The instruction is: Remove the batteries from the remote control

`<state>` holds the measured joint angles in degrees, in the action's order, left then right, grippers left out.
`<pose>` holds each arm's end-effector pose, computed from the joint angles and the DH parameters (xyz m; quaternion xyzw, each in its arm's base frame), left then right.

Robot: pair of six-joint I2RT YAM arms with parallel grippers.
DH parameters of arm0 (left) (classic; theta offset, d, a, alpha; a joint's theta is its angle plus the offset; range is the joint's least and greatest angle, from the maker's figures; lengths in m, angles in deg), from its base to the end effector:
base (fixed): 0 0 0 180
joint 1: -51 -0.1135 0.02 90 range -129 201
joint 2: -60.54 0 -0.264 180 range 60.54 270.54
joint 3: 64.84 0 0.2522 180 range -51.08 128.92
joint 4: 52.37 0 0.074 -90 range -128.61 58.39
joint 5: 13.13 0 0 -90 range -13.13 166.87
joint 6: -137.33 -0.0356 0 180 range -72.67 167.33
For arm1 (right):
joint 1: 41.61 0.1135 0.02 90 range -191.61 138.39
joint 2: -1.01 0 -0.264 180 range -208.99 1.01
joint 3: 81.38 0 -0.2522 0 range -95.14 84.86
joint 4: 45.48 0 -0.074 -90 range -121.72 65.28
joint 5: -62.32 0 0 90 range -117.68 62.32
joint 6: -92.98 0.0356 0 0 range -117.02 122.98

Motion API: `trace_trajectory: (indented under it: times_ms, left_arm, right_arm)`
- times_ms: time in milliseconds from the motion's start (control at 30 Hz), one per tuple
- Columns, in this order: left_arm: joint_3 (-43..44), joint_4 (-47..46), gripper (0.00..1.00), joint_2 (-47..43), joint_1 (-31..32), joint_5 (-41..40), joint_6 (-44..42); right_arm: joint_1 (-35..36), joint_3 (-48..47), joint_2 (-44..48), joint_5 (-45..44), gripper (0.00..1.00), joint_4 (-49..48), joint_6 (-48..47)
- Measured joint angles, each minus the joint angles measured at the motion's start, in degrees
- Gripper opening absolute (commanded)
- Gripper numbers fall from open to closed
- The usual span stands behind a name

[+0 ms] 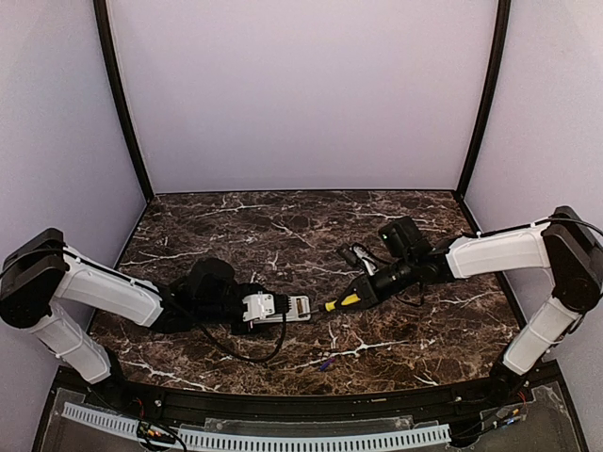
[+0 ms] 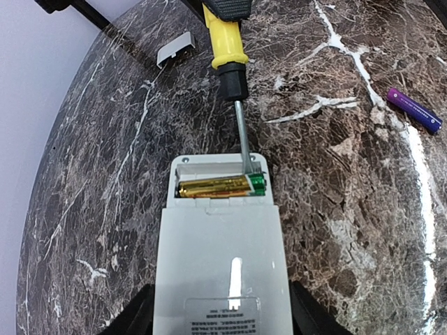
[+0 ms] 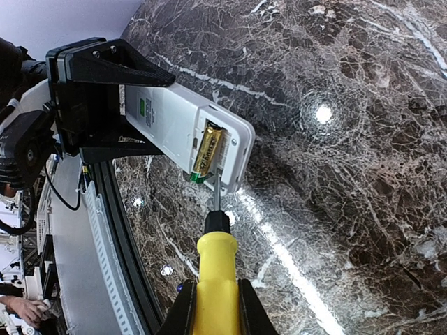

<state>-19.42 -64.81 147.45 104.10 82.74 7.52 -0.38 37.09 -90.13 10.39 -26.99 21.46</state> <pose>0.1714 -0.2344 0.1569 0.6418 0.5741 -0.1024 0.4980 0.2207 0.2226 0.1769 -0.2884 0.8425 0.4324 0.1415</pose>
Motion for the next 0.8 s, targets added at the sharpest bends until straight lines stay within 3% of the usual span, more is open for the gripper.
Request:
trace_trajectory:
  times_ms: [467,800]
  left_arm:
    - [1.09,-1.2,0.0,2.56,0.0,0.39,0.7]
    - [2.16,-0.26,0.0,4.33,0.22,1.86,1.51]
  right_arm:
    - [-0.96,0.0,-0.02,0.04,0.0,0.63,0.02]
    - [-2.27,1.14,5.14,-2.25,0.0,2.86,-0.42]
